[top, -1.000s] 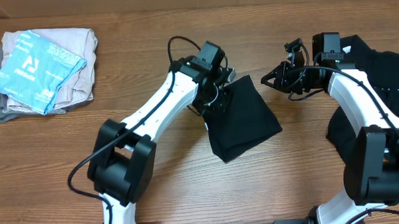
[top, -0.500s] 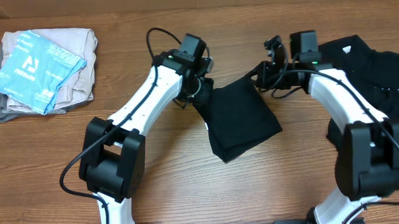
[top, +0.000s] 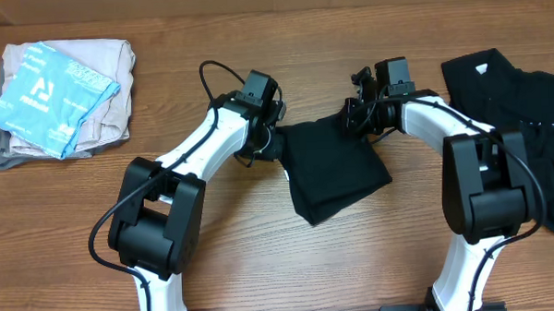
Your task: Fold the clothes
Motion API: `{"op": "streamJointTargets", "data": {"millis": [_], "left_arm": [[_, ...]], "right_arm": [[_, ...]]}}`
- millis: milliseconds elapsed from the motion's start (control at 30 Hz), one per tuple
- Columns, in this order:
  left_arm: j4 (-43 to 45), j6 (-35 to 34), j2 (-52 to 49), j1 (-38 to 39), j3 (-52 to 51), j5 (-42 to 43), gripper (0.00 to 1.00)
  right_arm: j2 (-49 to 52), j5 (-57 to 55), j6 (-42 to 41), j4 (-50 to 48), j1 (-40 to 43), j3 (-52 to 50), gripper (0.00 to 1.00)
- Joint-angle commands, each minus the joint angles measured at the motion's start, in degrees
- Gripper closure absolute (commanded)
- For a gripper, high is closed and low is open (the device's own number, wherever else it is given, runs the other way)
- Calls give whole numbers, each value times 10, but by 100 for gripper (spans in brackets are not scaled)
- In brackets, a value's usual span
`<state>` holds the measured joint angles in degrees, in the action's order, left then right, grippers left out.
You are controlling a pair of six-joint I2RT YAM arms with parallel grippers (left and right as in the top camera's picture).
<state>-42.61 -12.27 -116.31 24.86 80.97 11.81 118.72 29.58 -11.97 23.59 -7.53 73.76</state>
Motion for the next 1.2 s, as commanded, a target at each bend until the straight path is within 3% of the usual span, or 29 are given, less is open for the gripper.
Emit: {"op": "streamJointTargets", "data": {"millis": [0, 200, 367, 467, 700, 867, 1167], "left_arm": [[-21, 2, 5, -4, 21, -45, 96], [-57, 9, 47, -3, 104, -32, 96], [-50, 12, 48, 2, 118, 20, 96], [-50, 11, 33, 3, 108, 20, 96], [-28, 11, -30, 3, 98, 22, 96], [-8, 4, -73, 3, 98, 31, 96], [-8, 5, -101, 3, 104, 28, 96]], "right_arm": [[8, 24, -1, 2, 1, 10, 92], [-32, 108, -1, 17, 10, 38, 86], [-105, 129, 19, 119, 16, 44, 89], [-136, 88, 19, 208, 22, 44, 96], [-142, -91, 19, 350, 31, 26, 96], [-142, -133, 14, 356, 31, -16, 96], [-142, -133, -1, 261, 31, -108, 96]]}}
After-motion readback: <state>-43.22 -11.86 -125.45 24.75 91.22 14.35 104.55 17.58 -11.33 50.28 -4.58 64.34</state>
